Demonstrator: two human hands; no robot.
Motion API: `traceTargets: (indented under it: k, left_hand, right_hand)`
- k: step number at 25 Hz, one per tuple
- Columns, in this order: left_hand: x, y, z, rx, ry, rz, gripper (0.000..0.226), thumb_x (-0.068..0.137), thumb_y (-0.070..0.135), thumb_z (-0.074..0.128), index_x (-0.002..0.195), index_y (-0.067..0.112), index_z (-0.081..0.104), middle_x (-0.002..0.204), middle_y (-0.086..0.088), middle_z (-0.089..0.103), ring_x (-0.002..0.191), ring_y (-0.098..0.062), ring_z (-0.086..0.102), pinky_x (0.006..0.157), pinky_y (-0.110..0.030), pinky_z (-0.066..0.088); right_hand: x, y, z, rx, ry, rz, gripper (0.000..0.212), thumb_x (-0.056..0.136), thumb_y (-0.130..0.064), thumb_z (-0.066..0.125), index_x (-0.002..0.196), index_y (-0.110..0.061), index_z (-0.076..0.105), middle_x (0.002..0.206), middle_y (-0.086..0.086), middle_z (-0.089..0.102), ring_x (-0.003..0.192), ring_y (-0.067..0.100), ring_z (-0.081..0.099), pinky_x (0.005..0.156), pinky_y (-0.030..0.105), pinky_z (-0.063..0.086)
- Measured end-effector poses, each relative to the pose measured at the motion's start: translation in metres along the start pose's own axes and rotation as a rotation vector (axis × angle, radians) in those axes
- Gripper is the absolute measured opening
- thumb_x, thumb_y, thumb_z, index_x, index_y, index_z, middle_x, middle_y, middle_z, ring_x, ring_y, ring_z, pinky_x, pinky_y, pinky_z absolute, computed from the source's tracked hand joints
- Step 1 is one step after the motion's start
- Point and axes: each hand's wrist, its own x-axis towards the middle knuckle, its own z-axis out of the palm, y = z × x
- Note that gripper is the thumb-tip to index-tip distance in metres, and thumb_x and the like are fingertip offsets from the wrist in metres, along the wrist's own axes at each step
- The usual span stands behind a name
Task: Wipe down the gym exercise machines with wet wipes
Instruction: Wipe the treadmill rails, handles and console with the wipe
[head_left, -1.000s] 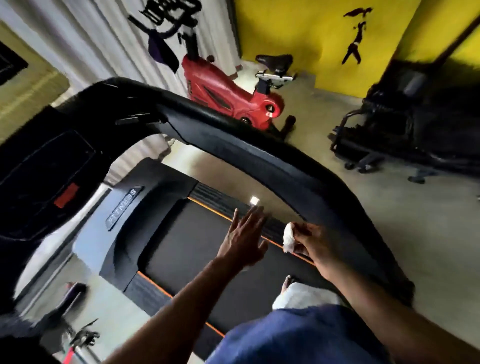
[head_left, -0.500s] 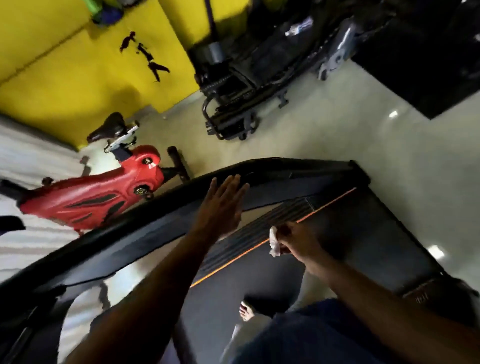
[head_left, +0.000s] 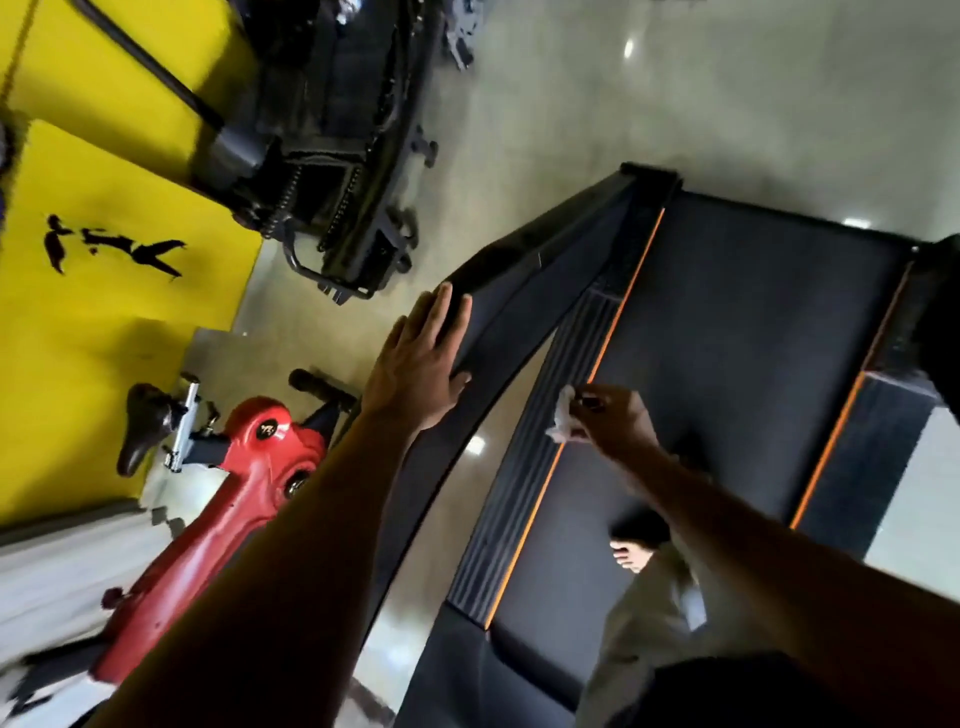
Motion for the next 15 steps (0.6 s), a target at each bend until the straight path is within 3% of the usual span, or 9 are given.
traceTargets:
  k: [2,4,6,9,12,15]
  left_hand:
    - [0.001,0.001,-0.002,-0.018,-0.009,0.007,0.103,0.095,0.043,0.067,0.166,0.018,-0.002,0.174,-0.011,-0.004,0.160,-0.034,0.010,0.124,-0.051,0.030]
    - [0.002,-0.001,0.003,-0.059,-0.008,-0.011,0.101,0.096,0.046,0.065,0.166,0.019,-0.003,0.174,-0.010,-0.005,0.160,-0.034,0.008,0.122,-0.053,0.032]
    - [0.005,-0.005,0.005,-0.074,0.007,0.016,0.095,0.098,0.058,0.052,0.167,0.020,-0.002,0.174,-0.010,-0.005,0.160,-0.034,0.008,0.119,-0.054,0.036]
    - [0.006,-0.009,0.009,-0.081,0.021,0.013,0.087,0.100,0.067,0.031,0.167,0.019,0.004,0.174,-0.010,0.000,0.159,-0.034,0.012,0.116,-0.054,0.041]
    - [0.010,-0.007,0.008,-0.037,-0.015,-0.019,0.083,0.105,0.054,0.046,0.166,0.020,0.000,0.174,-0.009,-0.003,0.160,-0.031,0.008,0.119,-0.051,0.038]
    - [0.009,-0.005,0.006,-0.018,-0.027,-0.015,0.083,0.106,0.050,0.048,0.165,0.020,-0.003,0.174,-0.009,-0.005,0.160,-0.030,0.004,0.120,-0.046,0.033]
  right_hand:
    - [0.035,0.005,0.036,0.047,0.081,0.035,0.022,0.096,-0.004,0.067,0.076,-0.012,0.066,0.080,0.019,0.065,0.077,0.032,0.069,0.072,0.043,0.064]
    - [0.077,0.010,0.064,-0.014,0.155,0.005,0.014,0.090,-0.024,0.072,0.076,-0.021,0.069,0.080,0.006,0.073,0.077,0.027,0.074,0.078,0.052,0.063]
    - [0.137,0.039,0.083,-0.020,0.236,-0.058,0.014,0.083,-0.043,0.069,0.080,-0.029,0.070,0.079,0.000,0.076,0.078,0.023,0.075,0.074,0.051,0.063]
    - [0.151,0.006,0.101,0.074,0.380,-0.045,0.018,0.088,-0.036,0.069,0.095,-0.020,0.071,0.091,0.003,0.076,0.085,0.022,0.073,0.076,0.040,0.061]
    - [0.176,-0.015,0.098,0.053,0.506,-0.034,0.021,0.096,-0.030,0.067,0.097,-0.010,0.071,0.092,0.003,0.074,0.084,0.018,0.068,0.069,0.025,0.049]
    - [0.204,-0.017,0.087,0.017,0.520,-0.051,0.017,0.094,-0.031,0.066,0.089,-0.016,0.070,0.086,0.003,0.075,0.080,0.021,0.071,0.069,0.032,0.056]
